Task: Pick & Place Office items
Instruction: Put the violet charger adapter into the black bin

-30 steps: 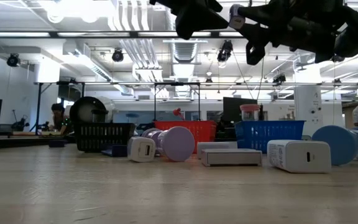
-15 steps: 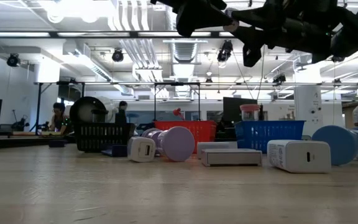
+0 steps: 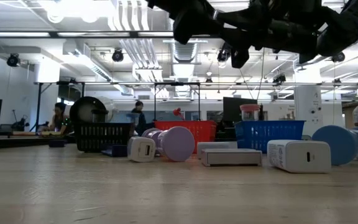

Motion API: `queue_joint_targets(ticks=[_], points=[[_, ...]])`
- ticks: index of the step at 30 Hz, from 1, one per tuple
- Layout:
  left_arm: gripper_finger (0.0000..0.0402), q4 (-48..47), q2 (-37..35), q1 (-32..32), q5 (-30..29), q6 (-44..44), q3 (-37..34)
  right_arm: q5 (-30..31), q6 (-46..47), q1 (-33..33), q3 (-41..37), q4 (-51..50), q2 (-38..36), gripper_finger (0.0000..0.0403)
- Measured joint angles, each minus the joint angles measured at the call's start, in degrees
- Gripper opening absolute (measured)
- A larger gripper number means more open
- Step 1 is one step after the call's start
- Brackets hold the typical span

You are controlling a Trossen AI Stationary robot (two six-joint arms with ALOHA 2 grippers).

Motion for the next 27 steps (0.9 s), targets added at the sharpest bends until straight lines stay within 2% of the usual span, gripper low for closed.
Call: queue_joint_targets(ticks=[7,14,27], points=[[0.0290,-2.3,0.0,0.0,-0.1,0.2,0.0,-0.9,-0.6,0.0,-0.2,-1.1,-0.4,0.0116],[0.0276,-2.3,0.0,0.0,2.9,0.4,0.0,-0.8,-0.6,0.0,-0.2,-1.1,-0.4,0.0116],[0.0179,-2.5,-0.1,0.0,4.4,0.7,-0.1,-1.1,-0.4,0.0,-0.3,-1.4,-0.5,0.0116]])
